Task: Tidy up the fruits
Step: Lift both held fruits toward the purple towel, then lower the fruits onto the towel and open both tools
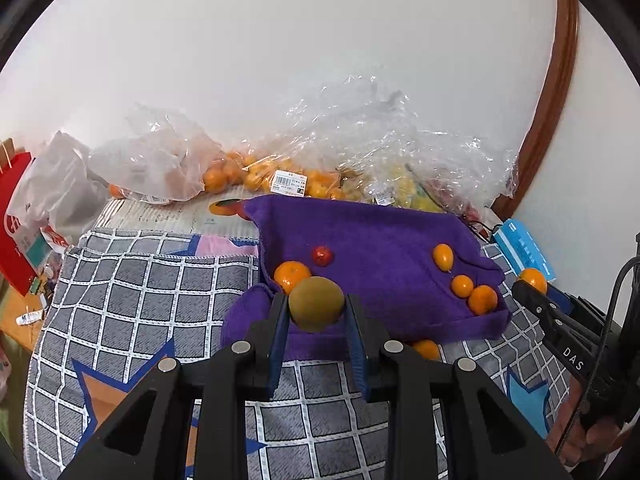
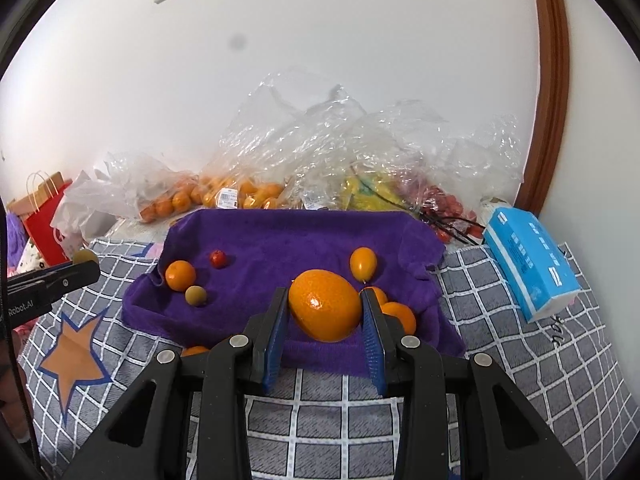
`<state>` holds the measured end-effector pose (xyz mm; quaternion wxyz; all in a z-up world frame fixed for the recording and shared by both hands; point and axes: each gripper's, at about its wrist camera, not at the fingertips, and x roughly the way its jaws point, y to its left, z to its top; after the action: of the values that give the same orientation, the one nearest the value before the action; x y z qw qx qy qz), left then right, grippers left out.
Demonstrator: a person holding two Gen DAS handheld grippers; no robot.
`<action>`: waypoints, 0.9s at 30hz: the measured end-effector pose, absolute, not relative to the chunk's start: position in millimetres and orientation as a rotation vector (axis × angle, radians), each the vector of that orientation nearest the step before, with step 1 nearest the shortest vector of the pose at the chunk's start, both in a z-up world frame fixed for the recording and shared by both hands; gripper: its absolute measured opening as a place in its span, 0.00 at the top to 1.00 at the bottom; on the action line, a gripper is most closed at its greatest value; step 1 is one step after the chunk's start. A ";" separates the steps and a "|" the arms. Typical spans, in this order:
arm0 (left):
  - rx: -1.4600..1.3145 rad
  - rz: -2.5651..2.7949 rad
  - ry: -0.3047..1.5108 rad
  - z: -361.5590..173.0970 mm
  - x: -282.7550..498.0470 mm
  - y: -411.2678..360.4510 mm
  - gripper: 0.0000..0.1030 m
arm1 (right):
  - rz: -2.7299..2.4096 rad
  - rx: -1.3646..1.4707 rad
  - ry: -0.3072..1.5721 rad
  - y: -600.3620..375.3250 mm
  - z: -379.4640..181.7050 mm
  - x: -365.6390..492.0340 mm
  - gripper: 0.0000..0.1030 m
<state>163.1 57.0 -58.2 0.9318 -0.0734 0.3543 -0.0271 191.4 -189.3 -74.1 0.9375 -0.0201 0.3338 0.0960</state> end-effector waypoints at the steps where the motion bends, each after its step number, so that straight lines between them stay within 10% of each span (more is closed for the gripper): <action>1: -0.149 -0.055 0.727 -58.1 165.5 57.5 0.74 | 0.197 -0.044 0.680 -188.5 -73.0 194.0 0.66; 27: -0.190 -0.069 0.849 -107.9 225.7 71.4 0.74 | 0.230 -0.116 0.807 -170.6 -132.2 253.9 0.66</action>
<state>225.7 71.4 -107.9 0.9063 -0.0919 0.4112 -0.0333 253.9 -170.6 -132.2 0.9117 -0.0564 0.3913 0.1115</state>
